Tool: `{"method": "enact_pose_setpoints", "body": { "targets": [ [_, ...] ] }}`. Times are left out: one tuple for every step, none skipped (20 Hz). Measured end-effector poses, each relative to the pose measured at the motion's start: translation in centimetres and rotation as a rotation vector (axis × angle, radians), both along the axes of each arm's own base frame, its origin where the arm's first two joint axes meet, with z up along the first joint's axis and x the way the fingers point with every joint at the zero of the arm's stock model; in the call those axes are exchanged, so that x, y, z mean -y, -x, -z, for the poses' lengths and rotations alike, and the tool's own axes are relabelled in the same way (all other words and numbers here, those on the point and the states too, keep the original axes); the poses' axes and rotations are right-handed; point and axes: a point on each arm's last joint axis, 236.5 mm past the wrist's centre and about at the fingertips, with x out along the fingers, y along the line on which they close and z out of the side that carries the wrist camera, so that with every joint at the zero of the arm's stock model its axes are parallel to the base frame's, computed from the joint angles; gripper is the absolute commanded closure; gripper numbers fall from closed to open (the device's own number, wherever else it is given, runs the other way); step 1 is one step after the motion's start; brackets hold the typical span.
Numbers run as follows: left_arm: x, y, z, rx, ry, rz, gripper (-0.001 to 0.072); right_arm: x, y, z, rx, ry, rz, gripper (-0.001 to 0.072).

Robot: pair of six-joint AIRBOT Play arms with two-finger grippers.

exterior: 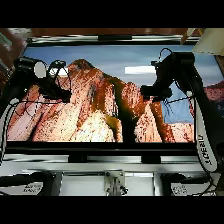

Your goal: Fold the shirts.

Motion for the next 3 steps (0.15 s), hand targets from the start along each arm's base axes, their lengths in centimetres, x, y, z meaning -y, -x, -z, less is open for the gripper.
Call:
{"method": "enact_pose_setpoints", "body": {
  "targets": [
    [0.02,0.02,0.00,-0.001,0.001,0.000,0.0092,-0.08,-0.03,0.01,0.001,-0.001,-0.002,0.0210],
    [0.01,0.10,0.00,-0.004,0.001,0.000,0.0092,-0.09,0.01,0.01,0.000,-0.001,-0.003,0.0210],
    [0.00,0.10,0.02,-0.004,0.000,0.000,0.0092,-0.10,0.00,0.01,0.001,-0.002,-0.003,0.0210]
  ]
}}
